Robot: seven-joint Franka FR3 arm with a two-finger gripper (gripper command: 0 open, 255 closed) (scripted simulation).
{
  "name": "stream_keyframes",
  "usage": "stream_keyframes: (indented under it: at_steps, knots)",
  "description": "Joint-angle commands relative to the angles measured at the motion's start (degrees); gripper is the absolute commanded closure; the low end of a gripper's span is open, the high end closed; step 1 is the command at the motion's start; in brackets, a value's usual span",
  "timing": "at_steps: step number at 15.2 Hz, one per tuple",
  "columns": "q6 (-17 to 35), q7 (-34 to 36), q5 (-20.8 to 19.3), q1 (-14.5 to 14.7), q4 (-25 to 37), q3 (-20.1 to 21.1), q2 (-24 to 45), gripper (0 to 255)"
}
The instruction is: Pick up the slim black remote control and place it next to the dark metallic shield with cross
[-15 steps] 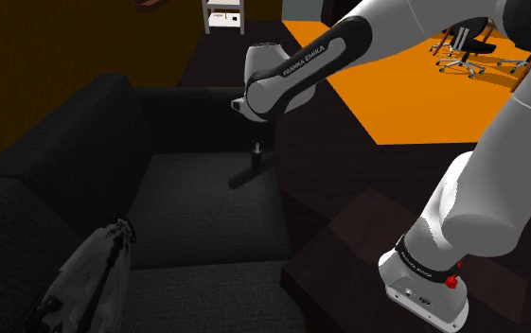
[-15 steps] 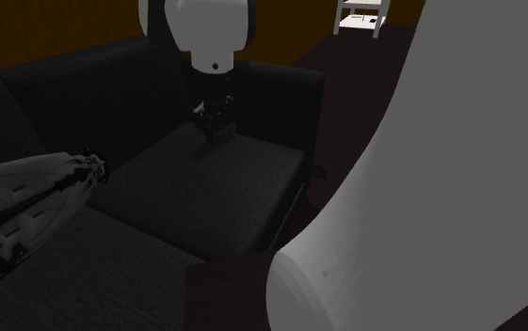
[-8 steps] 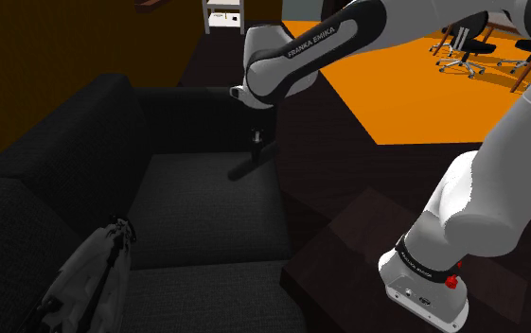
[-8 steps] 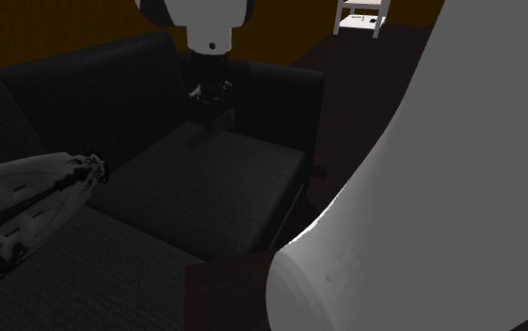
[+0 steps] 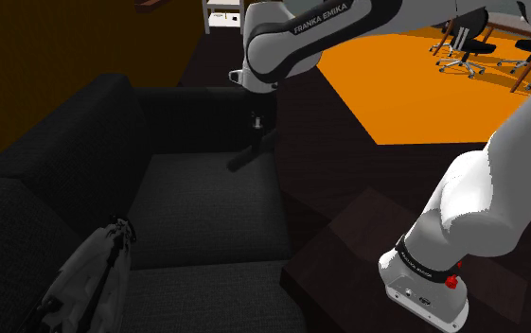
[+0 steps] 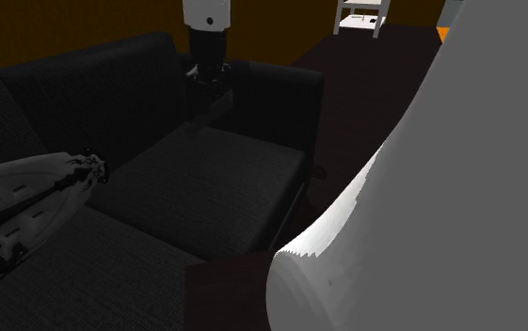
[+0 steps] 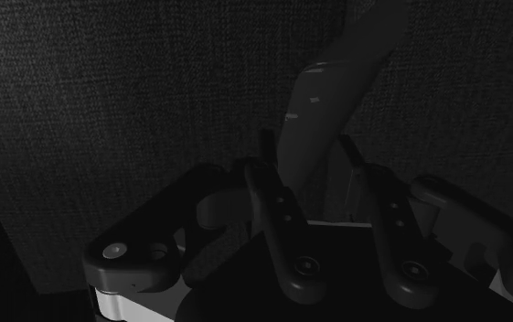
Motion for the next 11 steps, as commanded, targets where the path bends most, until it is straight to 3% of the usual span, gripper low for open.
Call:
stream_keyframes:
  at_steps: [1,11]
  knots:
    - [-1.54,0.17,-0.08,-0.02,0.88,-0.02,-0.65,255]
    - [-3.51,10.64,-1.58,4.73,17.24,4.80,12.72,255]
